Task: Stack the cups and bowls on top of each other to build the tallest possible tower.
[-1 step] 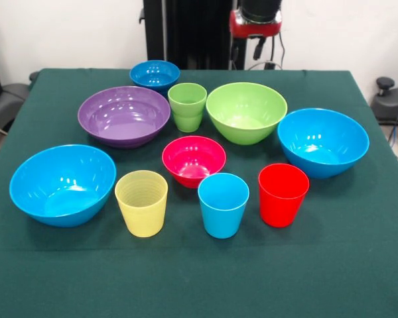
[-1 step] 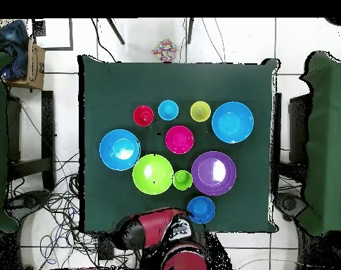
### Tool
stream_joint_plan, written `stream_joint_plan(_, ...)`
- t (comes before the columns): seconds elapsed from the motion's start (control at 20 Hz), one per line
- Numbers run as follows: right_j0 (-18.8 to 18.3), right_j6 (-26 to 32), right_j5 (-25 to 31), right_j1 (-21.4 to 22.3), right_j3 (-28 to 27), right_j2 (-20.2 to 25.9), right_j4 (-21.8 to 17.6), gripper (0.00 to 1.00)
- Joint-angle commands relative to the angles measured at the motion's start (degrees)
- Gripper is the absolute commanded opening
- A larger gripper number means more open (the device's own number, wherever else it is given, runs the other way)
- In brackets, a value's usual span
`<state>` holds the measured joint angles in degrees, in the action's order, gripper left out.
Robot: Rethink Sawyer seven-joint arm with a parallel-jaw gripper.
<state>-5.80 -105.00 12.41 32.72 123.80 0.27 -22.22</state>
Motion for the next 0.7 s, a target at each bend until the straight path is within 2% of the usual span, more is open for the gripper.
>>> stream_joint_plan(0.05, -4.1, 15.2, 10.1, -2.3, -9.8, 14.6, -8.4, 1.00)
stream_joint_plan(0.25, -5.7, 17.7, 16.1, -1.9, -11.3, 19.0, -11.5, 1.00)
stream_joint_plan(0.45, -7.1, 19.5, 21.7, -1.7, -12.7, 22.7, -12.8, 1.00)
stream_joint_plan(0.7, -8.7, 20.4, 24.9, -2.3, -13.8, 26.8, -15.2, 1.00)
